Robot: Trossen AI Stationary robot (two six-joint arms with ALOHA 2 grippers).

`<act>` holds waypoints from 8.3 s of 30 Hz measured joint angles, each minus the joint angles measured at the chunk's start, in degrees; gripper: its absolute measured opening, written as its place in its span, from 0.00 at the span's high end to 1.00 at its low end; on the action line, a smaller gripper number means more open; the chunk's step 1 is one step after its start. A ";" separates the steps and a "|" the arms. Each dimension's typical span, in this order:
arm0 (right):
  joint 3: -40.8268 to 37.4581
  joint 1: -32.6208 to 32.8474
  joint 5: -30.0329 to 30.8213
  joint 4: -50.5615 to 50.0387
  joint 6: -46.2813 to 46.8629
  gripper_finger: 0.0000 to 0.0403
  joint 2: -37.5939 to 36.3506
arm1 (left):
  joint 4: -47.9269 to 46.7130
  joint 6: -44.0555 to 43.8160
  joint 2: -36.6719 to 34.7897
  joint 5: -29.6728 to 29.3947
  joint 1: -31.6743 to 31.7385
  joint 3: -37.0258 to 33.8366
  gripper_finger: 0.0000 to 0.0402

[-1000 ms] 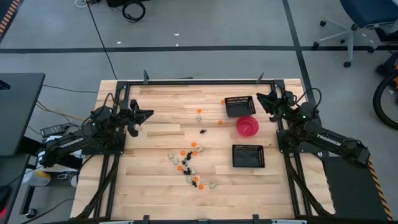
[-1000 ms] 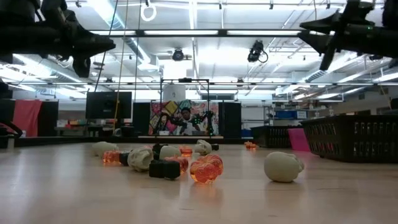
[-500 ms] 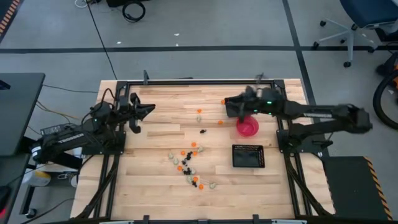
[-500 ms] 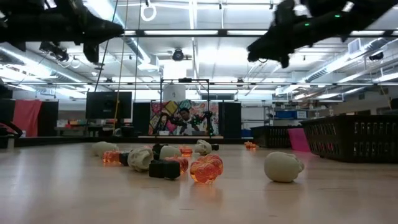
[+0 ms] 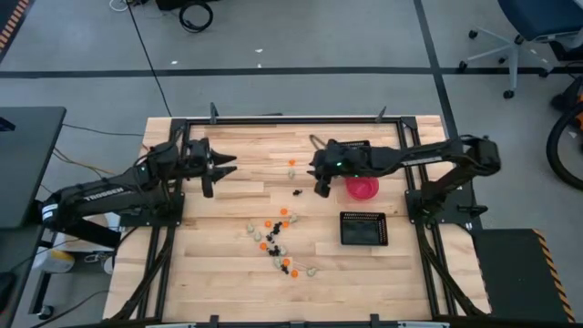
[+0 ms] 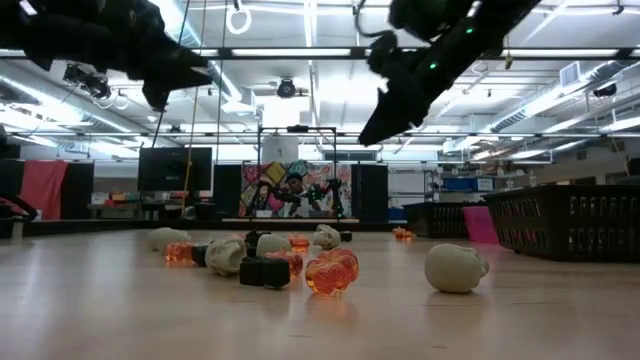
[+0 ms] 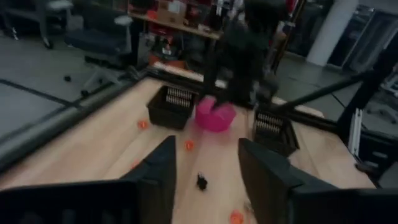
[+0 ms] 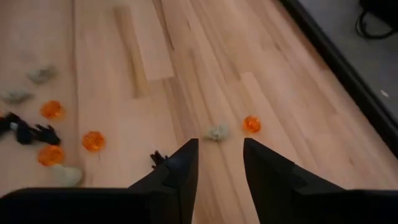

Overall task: Sort Halloween decoration
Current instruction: Put the white skull toy into the top black bin, then put the orange pumpkin toy into the pink bowl

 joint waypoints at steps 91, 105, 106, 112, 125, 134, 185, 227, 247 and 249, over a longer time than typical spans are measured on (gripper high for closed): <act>10.35 -5.44 -5.32 10.88 -3.79 0.71 29.13 | 14.60 13.16 14.87 -4.21 7.65 8.15 0.52; 10.42 -5.42 -5.34 8.18 -4.25 0.75 28.37 | 13.64 12.94 14.87 -4.22 7.65 8.15 0.52; 10.42 -5.42 -5.39 7.69 -4.23 0.75 28.08 | 13.62 12.94 14.87 -4.22 7.65 8.15 0.52; 10.35 -5.37 -5.01 4.19 -4.26 0.75 24.06 | 13.49 12.94 14.87 -4.22 7.63 8.15 0.52; 10.37 -6.97 9.36 -16.99 1.07 0.75 8.55 | 12.93 12.42 14.87 -4.22 7.63 8.15 0.52; 10.37 -13.11 7.95 -32.10 11.34 0.75 7.54 | 12.77 11.72 14.87 -4.20 7.63 8.15 0.52; 13.12 -17.03 12.43 -26.19 -4.34 0.67 8.63 | 16.06 13.53 16.25 -5.50 9.47 8.20 0.52; 22.77 -13.41 -13.50 -4.23 -15.20 0.44 32.90 | 4.62 13.82 30.45 -5.03 6.37 17.42 0.52; 22.81 -14.12 -12.34 -5.47 -12.85 0.74 33.93 | -4.08 14.08 30.45 -5.10 0.07 17.40 0.52; 22.81 -14.00 -12.34 -6.09 -12.56 0.76 33.68 | -4.07 14.13 30.44 -5.12 -0.14 17.40 0.52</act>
